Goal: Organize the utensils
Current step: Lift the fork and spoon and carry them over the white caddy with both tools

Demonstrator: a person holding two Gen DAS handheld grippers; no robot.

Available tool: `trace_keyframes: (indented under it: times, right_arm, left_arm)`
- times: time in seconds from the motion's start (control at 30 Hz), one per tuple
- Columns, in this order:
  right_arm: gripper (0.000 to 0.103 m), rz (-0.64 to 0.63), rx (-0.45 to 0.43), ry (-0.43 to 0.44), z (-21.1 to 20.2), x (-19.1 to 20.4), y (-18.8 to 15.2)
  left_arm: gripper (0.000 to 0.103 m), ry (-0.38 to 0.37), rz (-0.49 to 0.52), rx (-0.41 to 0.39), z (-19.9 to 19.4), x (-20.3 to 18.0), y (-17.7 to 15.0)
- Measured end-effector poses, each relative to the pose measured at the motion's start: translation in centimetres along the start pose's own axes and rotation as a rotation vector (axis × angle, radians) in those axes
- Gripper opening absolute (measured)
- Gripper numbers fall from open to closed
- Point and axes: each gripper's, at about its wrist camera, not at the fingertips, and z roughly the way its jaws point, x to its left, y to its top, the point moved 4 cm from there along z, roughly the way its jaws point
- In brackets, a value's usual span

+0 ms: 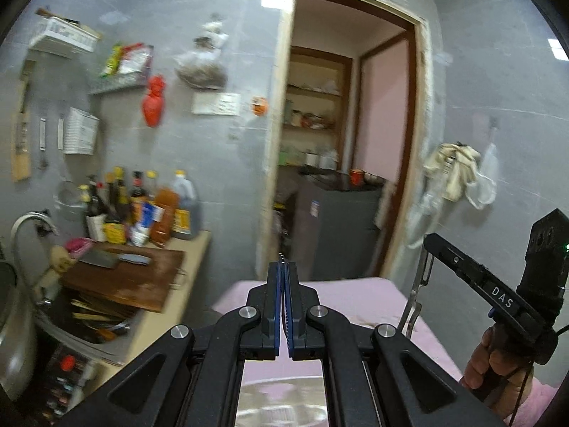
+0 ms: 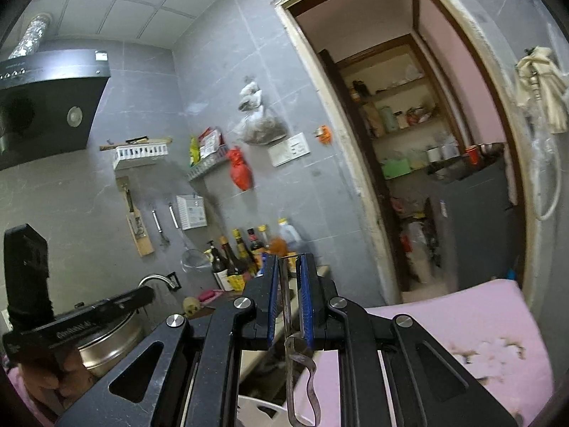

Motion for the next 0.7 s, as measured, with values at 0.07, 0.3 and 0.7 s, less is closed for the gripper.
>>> trace_keyframes:
  times: [0.07, 0.3, 0.7]
  right_arm:
    - [0.011, 0.006, 0.023, 0.009, 1.3, 0.3, -1.1]
    - [0.011, 0.030, 0.124, 0.002, 4.0, 0.2, -5.6]
    - [0.011, 0.032, 0.188, -0.031, 4.6, -0.5, -10.1]
  left_arm:
    - [0.003, 0.036, 0.001, 0.000, 0.1, 1.7, 0.1]
    - [0.003, 0.111, 0.040, 0.047, 1.4, 5.2, -1.3]
    - [0.003, 0.133, 0.158, 0.088, 3.1, 4.8, -4.5]
